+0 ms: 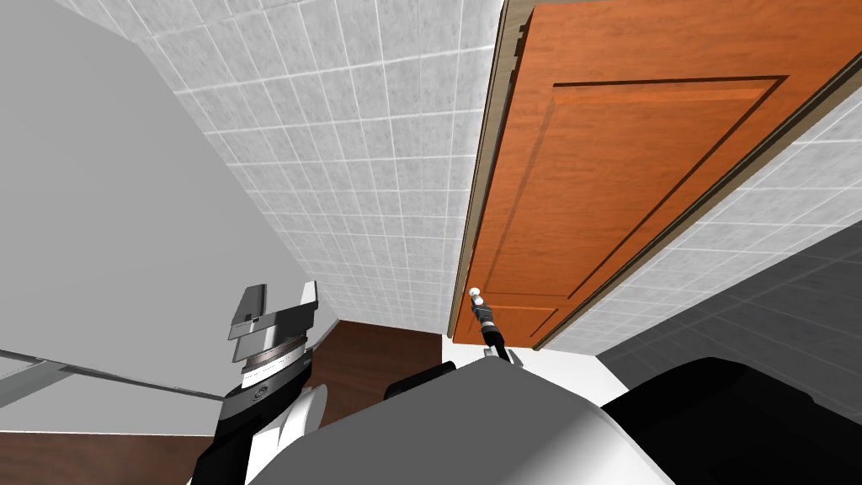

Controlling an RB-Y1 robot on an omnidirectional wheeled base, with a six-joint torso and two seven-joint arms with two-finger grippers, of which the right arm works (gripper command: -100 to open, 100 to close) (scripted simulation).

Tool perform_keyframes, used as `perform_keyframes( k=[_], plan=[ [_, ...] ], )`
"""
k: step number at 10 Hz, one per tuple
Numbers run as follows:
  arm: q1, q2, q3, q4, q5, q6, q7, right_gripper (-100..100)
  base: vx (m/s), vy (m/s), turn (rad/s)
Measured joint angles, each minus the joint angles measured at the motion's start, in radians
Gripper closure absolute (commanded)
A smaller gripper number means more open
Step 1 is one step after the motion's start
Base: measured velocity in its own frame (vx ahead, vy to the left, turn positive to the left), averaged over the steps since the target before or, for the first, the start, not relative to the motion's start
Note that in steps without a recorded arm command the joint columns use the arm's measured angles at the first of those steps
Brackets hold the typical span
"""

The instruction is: Pull the door open

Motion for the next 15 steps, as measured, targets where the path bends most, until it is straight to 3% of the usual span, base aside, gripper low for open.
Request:
perform_keyframes(
  k=[15],
  plan=[
    [-0.019,-0.035,0.074,0.034,-0.094,-0.014,-0.348,100,-0.028,-0.004,0.013]
  ],
)
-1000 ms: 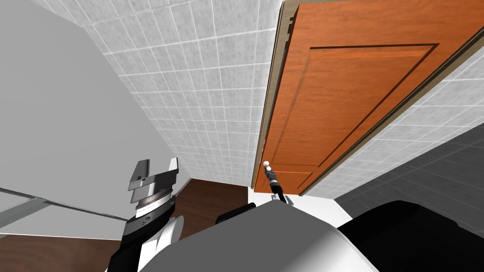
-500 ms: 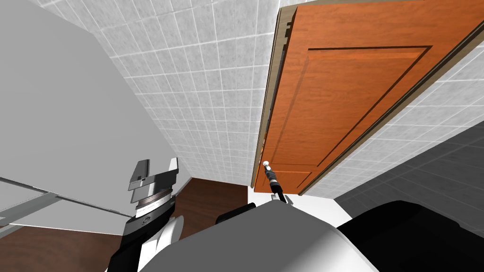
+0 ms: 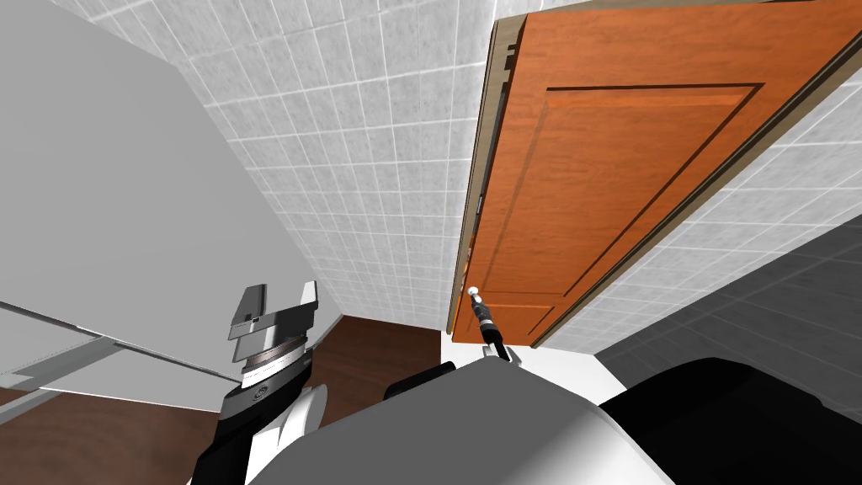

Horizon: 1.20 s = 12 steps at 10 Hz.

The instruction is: Pull the door open

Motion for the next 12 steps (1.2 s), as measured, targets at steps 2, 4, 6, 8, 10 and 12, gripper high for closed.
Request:
perform_keyframes(
  k=[2,4,6,8,10,12],
  plan=[
    [-0.004,-0.005,0.008,0.009,-0.01,-0.004,-0.041,100,-0.024,-0.002,0.014],
    [-0.004,-0.009,0.018,0.009,-0.023,-0.004,-0.09,100,-0.023,-0.003,0.012],
    [-0.01,-0.016,0.03,0.02,-0.039,-0.008,-0.144,100,-0.029,-0.009,0.016],
    [-0.014,-0.019,0.039,0.028,-0.05,-0.013,-0.191,100,-0.021,-0.004,0.012],
    [-0.009,-0.021,0.049,0.018,-0.06,-0.007,-0.235,100,-0.028,-0.004,0.017],
    [-0.02,-0.028,0.059,0.038,-0.074,-0.016,-0.284,100,-0.024,-0.006,0.014]
  ],
)
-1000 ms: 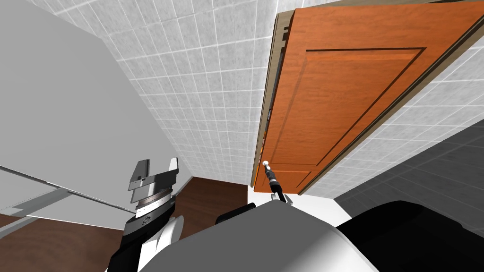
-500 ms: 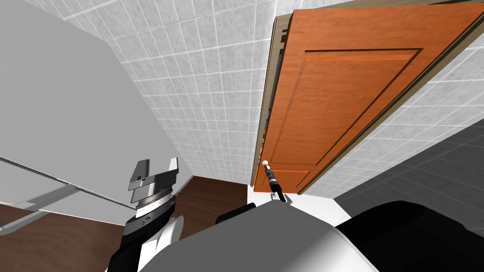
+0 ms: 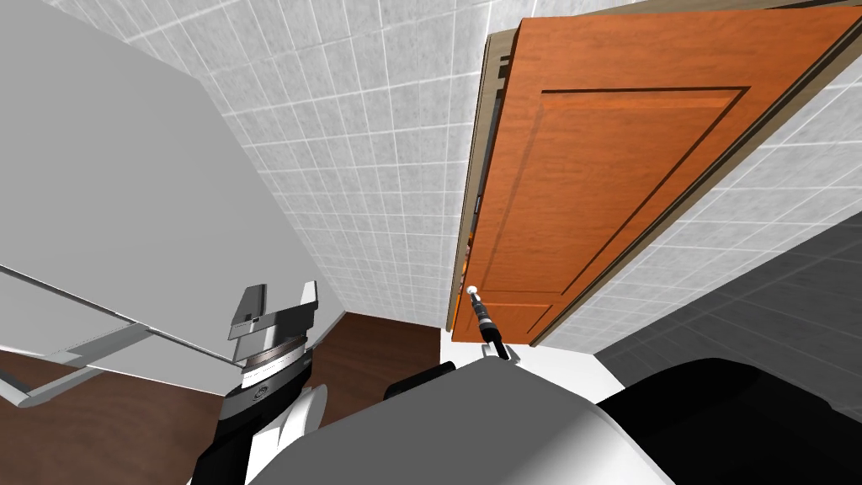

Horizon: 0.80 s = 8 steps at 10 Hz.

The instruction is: Pull the door open

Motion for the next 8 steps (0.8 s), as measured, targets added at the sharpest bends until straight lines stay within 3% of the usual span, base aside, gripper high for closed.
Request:
perform_keyframes(
  k=[8],
  plan=[
    [-0.009,-0.016,0.044,0.017,-0.051,-0.006,-0.186,100,-0.024,-0.005,0.014]
  ],
)
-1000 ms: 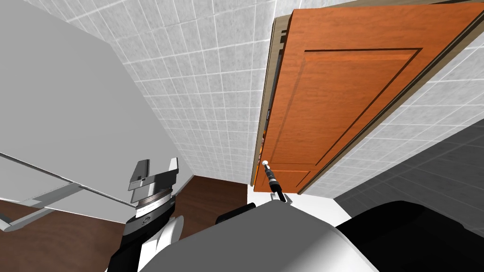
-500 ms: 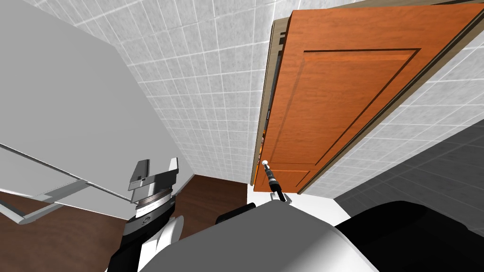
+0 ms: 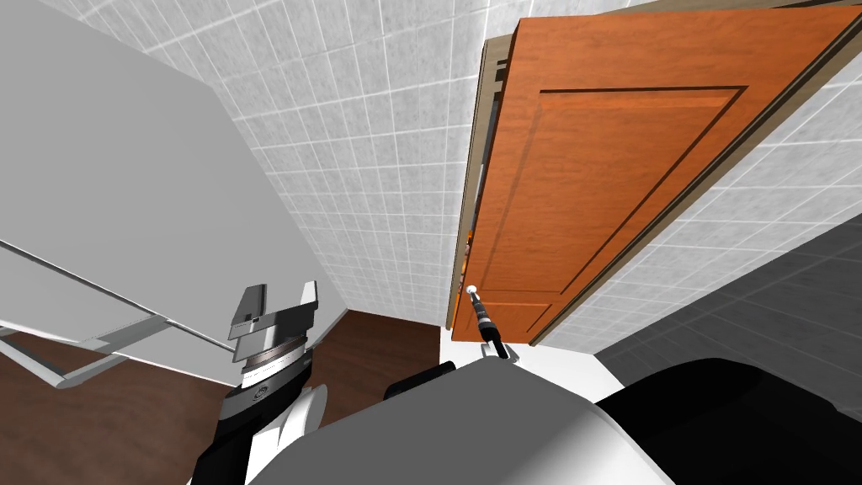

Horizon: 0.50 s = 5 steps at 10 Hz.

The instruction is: Pull the door open

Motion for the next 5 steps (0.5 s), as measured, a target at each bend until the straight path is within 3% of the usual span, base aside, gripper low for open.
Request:
perform_keyframes(
  k=[5],
  plan=[
    [0.0,-0.011,0.029,-0.002,-0.033,0.004,-0.118,100,-0.024,-0.006,0.019]
  ],
)
